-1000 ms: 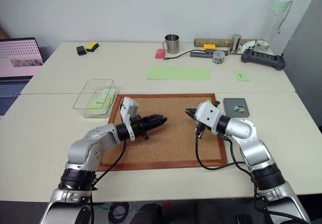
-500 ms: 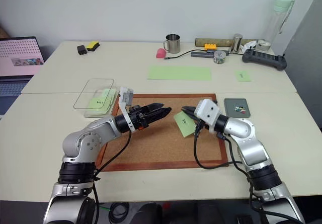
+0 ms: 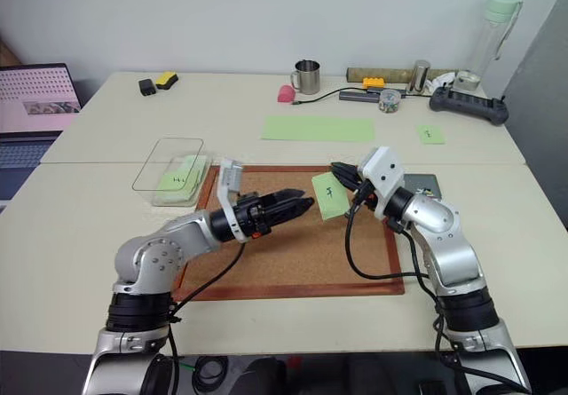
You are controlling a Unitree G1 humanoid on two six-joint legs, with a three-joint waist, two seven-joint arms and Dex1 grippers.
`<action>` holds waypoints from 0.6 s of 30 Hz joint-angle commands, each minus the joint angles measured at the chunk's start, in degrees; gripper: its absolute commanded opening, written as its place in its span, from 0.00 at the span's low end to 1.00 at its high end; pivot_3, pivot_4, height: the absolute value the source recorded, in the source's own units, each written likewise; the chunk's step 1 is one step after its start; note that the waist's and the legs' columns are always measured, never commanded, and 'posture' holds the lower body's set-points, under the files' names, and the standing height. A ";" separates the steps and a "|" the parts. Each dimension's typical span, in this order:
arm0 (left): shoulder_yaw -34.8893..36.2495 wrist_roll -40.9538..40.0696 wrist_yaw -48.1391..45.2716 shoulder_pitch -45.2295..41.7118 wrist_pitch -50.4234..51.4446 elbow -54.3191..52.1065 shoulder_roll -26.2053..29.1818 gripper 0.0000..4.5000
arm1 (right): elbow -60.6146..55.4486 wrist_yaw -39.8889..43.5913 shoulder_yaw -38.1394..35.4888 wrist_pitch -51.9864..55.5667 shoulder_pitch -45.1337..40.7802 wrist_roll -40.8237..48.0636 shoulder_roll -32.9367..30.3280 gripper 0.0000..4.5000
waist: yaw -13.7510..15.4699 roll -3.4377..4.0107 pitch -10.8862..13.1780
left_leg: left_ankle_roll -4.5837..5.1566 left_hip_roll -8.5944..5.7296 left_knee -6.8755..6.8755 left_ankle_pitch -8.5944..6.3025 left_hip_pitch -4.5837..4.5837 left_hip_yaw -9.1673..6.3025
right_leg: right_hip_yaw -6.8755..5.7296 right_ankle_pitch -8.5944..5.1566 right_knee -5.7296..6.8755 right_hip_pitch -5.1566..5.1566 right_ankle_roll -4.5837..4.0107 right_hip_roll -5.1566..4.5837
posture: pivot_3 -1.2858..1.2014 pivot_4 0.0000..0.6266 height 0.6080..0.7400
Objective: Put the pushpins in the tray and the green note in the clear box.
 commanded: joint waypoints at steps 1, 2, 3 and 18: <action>-0.80 -0.48 1.04 -1.31 -1.05 -1.49 -1.80 0.83 | -4.64 -1.40 -0.99 1.58 -1.88 2.42 1.56 0.00 | -0.03 0.00 0.00 | -0.01 0.00 0.00 0.00 0.00 0.00 | 0.01 0.00 0.00 0.00 0.00 0.00 | 0.52 0.24 1.00; -1.00 -0.34 1.18 -1.57 -1.25 -1.34 -2.15 0.83 | -5.06 -1.58 -0.96 2.09 -2.07 2.71 1.91 0.00 | -0.04 0.00 0.00 | -0.01 0.00 0.00 0.00 -0.01 -0.01 | 0.01 0.00 0.00 0.00 0.00 0.01 | 0.52 0.24 1.00; -1.19 -0.05 1.39 -1.84 -1.61 -1.02 -2.53 0.83 | -5.52 -1.83 -0.89 2.57 -2.24 3.00 2.29 0.00 | -0.05 0.00 0.00 | -0.01 0.00 0.00 0.00 -0.02 -0.02 | 0.01 0.00 0.00 0.00 0.00 0.01 | 0.52 0.24 1.00; 0.01 -0.37 2.57 -3.24 -3.14 0.52 -3.82 0.32 | -6.72 -2.81 -0.85 4.15 -2.04 3.29 3.05 0.00 | -0.03 0.00 0.00 | 0.01 -0.02 0.07 -0.01 -0.08 -0.04 | -0.03 0.00 0.00 -0.02 0.00 0.01 | 0.52 0.24 1.00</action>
